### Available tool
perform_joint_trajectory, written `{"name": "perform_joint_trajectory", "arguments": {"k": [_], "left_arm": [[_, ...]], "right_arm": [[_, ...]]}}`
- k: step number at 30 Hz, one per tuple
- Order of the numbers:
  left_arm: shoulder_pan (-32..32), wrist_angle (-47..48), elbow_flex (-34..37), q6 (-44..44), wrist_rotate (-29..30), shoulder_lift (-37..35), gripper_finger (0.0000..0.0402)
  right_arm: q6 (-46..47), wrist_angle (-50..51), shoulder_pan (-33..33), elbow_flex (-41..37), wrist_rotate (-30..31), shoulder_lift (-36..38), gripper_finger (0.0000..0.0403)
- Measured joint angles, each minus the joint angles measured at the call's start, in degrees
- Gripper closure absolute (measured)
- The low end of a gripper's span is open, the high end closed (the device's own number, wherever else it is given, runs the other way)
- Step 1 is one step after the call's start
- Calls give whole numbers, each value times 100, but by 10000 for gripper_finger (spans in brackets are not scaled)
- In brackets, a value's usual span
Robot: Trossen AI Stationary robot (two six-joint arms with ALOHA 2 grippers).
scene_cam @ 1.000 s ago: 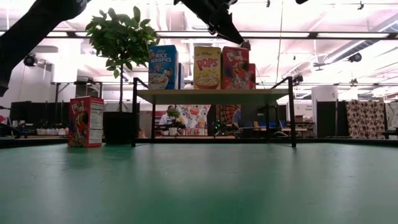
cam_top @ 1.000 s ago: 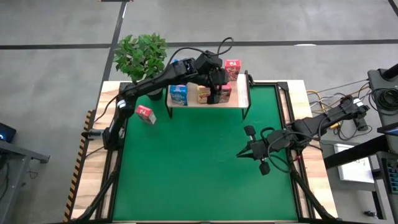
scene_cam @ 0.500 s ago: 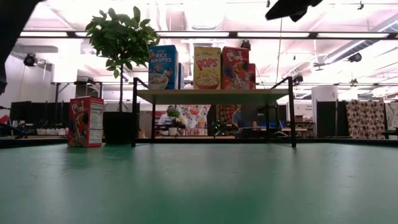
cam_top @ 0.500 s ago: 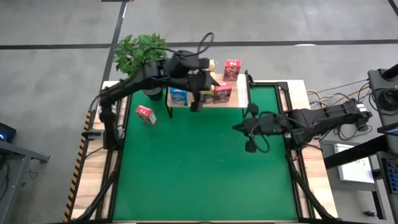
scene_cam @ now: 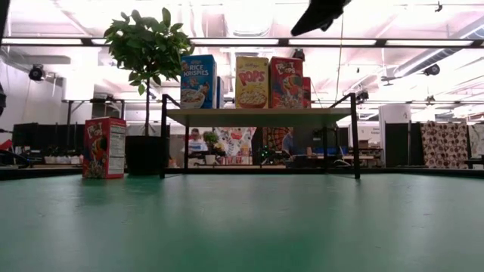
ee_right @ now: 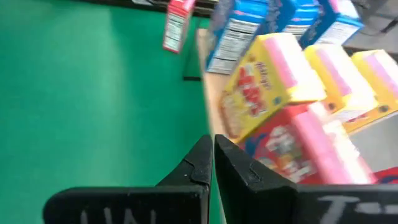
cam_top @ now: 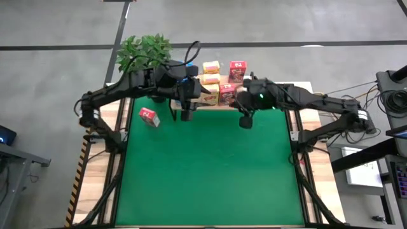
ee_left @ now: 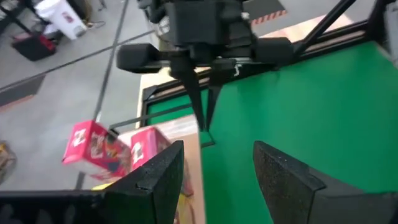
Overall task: Stack cereal on shelf
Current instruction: Put the bottom red cereal box on the shelf
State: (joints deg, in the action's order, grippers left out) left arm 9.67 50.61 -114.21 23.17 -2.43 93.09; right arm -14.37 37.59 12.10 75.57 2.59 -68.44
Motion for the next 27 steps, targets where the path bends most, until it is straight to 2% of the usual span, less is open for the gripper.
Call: {"name": "perform_joint_trajectory", "arguments": {"k": [9,13,20,27], "left_arm": [[0,-1981,2404,28,200,-1485,226],[4,-2695,3241,29,203,-2037,226],[7,-3761,4494,17,208,-2746,226],[14,-4346,5134,12,680,-3219,226]], "right_arm": [[-621,603,574,1273,-12,-882,394],[-625,1118,750,1780,-26,-1138,377],[-741,1792,1144,2436,-451,-1440,280],[-1117,2069,1575,2622,-1040,-1694,176]]}}
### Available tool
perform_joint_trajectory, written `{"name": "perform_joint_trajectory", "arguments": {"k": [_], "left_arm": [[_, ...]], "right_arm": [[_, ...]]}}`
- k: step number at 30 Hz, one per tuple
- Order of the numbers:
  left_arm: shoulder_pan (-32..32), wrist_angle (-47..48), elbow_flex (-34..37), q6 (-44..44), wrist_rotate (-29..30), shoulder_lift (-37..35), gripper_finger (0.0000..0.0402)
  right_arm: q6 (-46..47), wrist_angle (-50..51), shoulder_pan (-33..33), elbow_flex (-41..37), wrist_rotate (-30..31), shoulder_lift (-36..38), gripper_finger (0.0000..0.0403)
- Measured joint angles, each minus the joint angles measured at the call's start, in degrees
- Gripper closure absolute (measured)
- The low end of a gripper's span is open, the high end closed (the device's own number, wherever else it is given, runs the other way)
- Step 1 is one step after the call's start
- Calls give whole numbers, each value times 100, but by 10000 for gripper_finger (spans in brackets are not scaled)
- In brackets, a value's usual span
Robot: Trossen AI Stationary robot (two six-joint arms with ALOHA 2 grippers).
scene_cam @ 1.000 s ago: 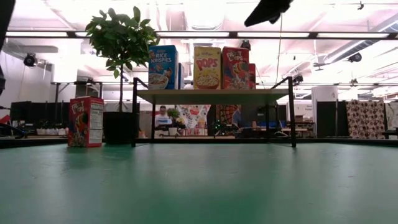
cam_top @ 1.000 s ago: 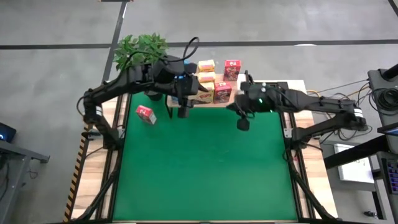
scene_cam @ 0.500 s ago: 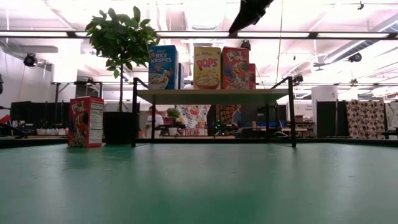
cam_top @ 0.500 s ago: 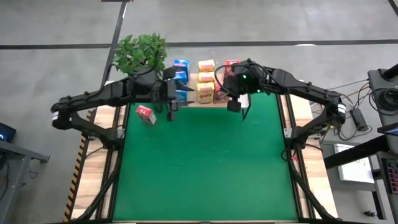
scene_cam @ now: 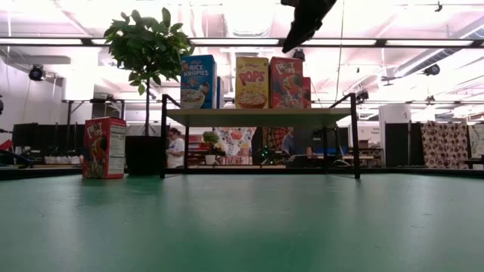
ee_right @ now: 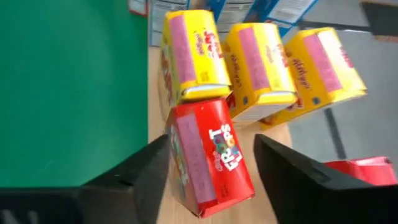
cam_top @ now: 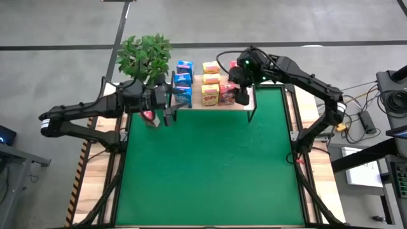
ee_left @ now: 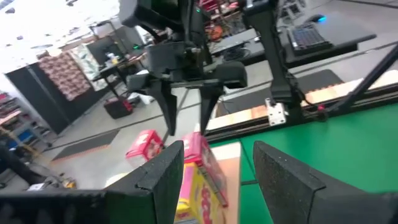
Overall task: Stack cereal on shelf
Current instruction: Put the bottom red cereal box on the shelf
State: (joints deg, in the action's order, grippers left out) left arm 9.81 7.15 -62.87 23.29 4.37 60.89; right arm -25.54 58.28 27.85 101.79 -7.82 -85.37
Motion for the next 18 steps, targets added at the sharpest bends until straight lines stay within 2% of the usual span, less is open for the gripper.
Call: {"name": "perform_joint_trajectory", "arguments": {"k": [8,13,18], "left_arm": [[6,-110,181,22,78,-158,226],[6,-111,181,116,78,-145,226],[6,-111,181,121,78,-141,226]], "right_arm": [[-264,-12,259,-17,-289,-280,110],[-262,28,311,-17,-444,-441,95],[-356,85,338,-17,-541,-522,97]]}}
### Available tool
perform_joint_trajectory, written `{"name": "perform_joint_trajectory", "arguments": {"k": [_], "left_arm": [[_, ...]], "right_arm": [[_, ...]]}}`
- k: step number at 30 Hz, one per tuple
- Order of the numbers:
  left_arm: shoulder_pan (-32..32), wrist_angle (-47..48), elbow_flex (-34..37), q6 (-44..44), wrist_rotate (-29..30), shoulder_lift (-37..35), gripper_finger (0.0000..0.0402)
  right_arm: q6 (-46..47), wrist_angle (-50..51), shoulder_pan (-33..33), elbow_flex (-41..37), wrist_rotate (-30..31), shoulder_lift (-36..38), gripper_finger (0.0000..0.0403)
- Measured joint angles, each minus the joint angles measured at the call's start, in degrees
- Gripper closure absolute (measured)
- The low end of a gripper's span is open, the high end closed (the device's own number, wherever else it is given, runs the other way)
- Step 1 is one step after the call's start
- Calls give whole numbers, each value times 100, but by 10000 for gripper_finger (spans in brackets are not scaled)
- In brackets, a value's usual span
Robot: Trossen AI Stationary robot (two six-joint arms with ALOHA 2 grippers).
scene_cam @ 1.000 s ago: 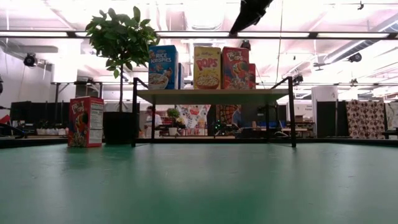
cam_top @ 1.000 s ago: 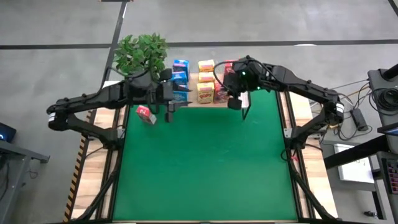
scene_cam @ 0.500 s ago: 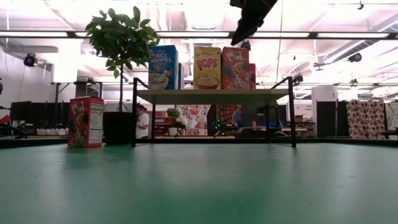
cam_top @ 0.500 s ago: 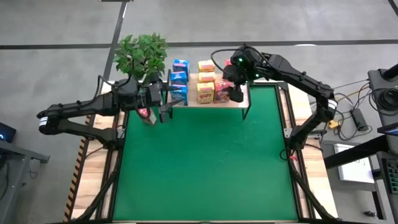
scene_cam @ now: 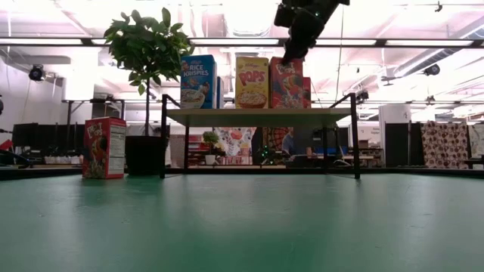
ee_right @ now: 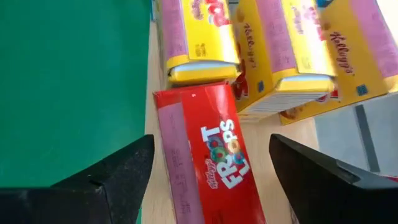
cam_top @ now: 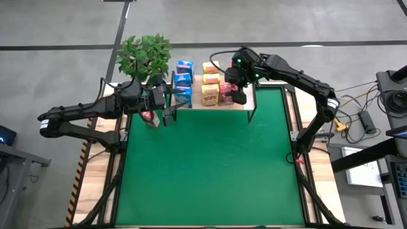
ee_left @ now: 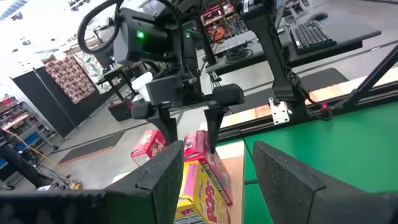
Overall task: Stack cereal on shelf
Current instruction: Put the bottom red cereal box on the shelf
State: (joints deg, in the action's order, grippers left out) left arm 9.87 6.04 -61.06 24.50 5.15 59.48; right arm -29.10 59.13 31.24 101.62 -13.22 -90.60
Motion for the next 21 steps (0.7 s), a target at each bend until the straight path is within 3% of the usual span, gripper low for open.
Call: {"name": "perform_joint_trajectory", "arguments": {"k": [3,21], "left_arm": [[0,2,0,1,0,0,226],[0,46,0,-10,0,4,225]], "right_arm": [[-53,96,-3,0,-220,-42,106],[-24,64,-6,-7,-224,-34,204]]}}
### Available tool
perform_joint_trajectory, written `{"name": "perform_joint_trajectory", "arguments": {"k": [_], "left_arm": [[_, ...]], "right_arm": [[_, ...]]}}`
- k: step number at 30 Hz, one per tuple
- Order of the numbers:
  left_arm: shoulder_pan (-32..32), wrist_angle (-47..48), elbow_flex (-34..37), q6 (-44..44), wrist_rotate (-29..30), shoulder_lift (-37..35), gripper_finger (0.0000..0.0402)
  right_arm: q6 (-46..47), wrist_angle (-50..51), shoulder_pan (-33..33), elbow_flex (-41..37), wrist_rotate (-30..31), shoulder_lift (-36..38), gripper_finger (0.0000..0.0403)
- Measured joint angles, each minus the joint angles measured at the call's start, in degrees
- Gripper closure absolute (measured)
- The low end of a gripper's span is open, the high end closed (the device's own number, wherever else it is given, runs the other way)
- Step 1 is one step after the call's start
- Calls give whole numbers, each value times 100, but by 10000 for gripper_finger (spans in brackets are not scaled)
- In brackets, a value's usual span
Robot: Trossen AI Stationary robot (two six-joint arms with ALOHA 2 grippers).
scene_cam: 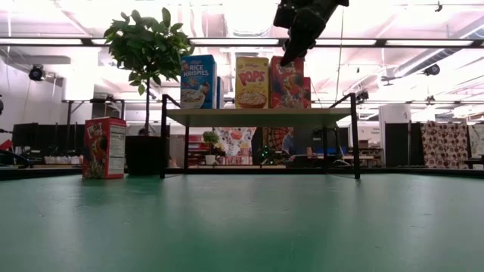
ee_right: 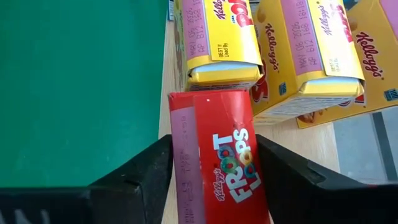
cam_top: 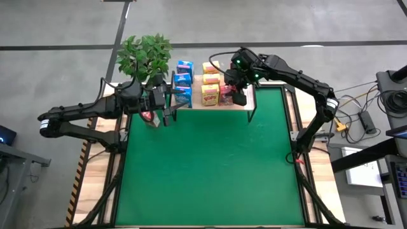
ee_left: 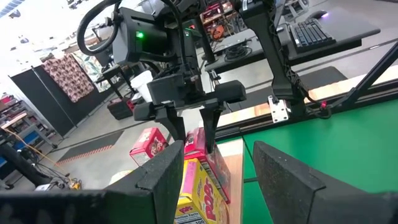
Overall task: Stack cereal on shelf
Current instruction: Put the bottom red cereal box on the shelf
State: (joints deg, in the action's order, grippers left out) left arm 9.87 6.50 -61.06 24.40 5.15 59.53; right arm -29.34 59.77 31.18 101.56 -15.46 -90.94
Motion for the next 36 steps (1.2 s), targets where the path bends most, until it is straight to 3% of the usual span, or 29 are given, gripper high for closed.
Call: {"name": "perform_joint_trajectory", "arguments": {"k": [17,27,36], "left_arm": [[-2,105,2,-9,0,0,225],[-2,146,7,-13,0,0,225],[-2,146,7,-10,0,0,225]], "right_arm": [[-88,412,289,326,398,46,223],[-354,544,861,330,24,46,223],[-524,581,927,319,0,46,223]]}}
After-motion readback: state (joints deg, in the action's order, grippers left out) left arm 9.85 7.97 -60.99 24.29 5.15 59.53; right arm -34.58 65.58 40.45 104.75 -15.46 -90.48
